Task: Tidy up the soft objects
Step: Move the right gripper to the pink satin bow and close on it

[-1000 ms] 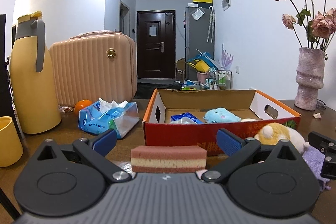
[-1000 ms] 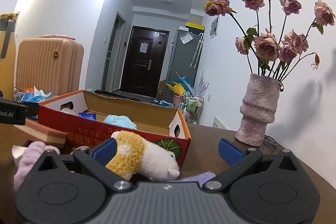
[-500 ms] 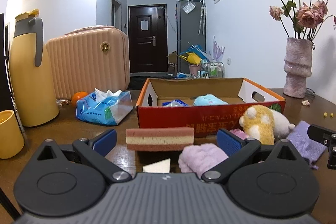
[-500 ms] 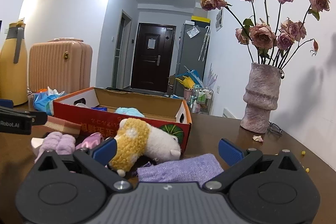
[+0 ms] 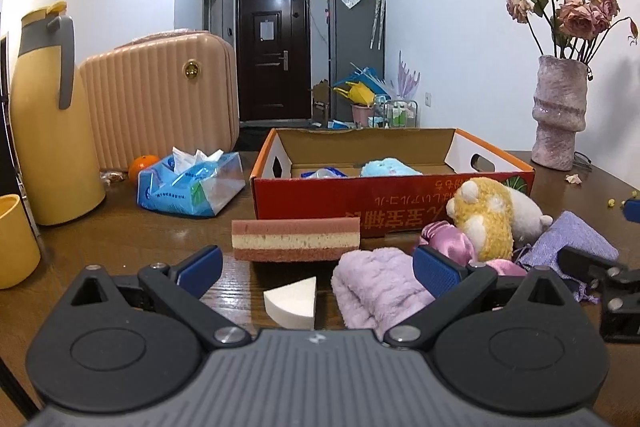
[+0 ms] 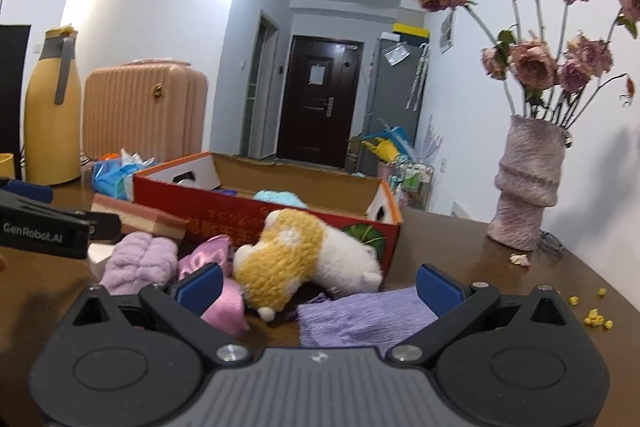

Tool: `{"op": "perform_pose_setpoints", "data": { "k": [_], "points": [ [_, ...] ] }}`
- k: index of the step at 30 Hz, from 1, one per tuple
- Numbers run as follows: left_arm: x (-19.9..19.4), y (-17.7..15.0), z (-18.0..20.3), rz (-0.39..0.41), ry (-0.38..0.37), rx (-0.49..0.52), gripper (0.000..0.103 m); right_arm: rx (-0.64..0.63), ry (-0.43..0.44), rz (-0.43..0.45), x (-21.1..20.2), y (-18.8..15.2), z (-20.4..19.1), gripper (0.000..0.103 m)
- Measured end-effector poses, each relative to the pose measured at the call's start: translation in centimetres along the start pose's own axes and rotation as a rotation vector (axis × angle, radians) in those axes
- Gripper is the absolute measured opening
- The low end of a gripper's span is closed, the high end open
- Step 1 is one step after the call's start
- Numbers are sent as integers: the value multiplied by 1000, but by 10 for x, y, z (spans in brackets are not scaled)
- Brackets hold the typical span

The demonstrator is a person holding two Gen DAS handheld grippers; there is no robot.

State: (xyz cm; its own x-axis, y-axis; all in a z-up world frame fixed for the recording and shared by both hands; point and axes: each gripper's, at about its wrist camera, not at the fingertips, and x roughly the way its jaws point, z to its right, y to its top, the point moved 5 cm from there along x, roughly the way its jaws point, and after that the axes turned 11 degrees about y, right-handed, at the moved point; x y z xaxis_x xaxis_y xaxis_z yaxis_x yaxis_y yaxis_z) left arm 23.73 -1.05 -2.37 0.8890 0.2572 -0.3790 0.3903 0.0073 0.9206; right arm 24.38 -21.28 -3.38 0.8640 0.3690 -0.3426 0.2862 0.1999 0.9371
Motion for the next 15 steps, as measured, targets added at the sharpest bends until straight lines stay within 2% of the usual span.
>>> {"op": "perform_pose_setpoints", "data": {
  "k": [9, 15],
  "points": [
    [4, -5, -11, -21, 4, 11, 103, -14, 84, -85, 24, -7, -25, 100],
    [8, -7, -27, -31, 22, 7, 103, -17, 122, -147, 44, -8, -39, 87]
  ]
}}
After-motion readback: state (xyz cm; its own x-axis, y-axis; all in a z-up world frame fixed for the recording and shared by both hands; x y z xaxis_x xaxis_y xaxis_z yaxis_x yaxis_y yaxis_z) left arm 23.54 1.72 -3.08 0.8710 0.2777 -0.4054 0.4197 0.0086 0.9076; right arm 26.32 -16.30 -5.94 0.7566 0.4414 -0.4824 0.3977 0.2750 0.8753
